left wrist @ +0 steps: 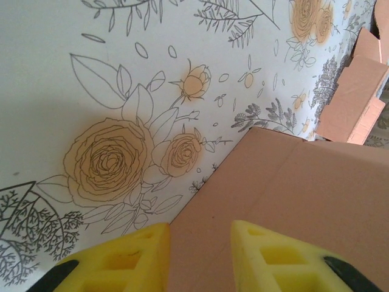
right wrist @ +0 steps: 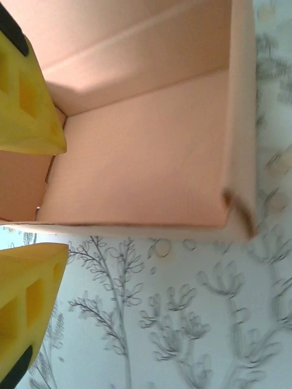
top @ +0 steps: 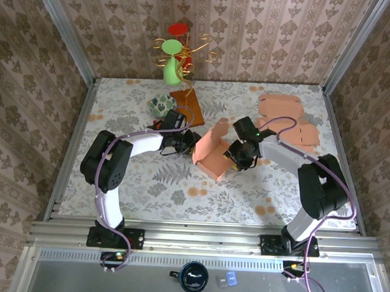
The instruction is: Fold the paper box
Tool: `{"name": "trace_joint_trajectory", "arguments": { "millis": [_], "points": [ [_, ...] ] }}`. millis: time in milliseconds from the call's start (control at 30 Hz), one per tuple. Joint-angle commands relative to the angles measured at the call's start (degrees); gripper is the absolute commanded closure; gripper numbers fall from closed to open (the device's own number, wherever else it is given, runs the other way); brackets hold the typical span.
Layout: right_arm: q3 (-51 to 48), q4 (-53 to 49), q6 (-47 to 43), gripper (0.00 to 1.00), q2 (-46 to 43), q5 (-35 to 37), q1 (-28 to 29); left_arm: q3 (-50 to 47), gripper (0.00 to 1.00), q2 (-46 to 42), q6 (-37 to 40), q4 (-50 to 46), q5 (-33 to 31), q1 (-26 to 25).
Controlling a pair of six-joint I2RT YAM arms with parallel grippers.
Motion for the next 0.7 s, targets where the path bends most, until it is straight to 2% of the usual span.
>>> {"name": "trace_joint_trajectory", "arguments": {
  "millis": [0, 167, 233, 333, 667],
  "points": [
    [2.58, 3.1, -17.58, 0.57, -5.47, 0.41, -3.77, 1.95, 0.67, 0.91, 1.96, -2.04, 1.02, -0.27],
    [5.11, 1.77, -53.18, 0.57, -6.92, -4.29, -6.64, 2.3, 0.67, 0.7, 2.54, -3.0, 0.91, -0.33],
    [4.74, 0.93, -61.57, 0.57, -5.79, -3.43, -6.65, 2.43, 0.67, 0.82, 2.58, -3.06, 0.93, -0.42],
    [4.45, 1.7, -65.22, 0.58, -3.46, -1.68, -6.7, 2.72, 0.67, 1.05, 2.72, -3.49, 0.86, -0.43],
    [9.41, 1.47, -67.4, 0.52, 5.35, 0.92, -5.7, 2.62, 0.67, 1.09, 2.79, -3.59, 0.76, -0.61]
  ]
}}
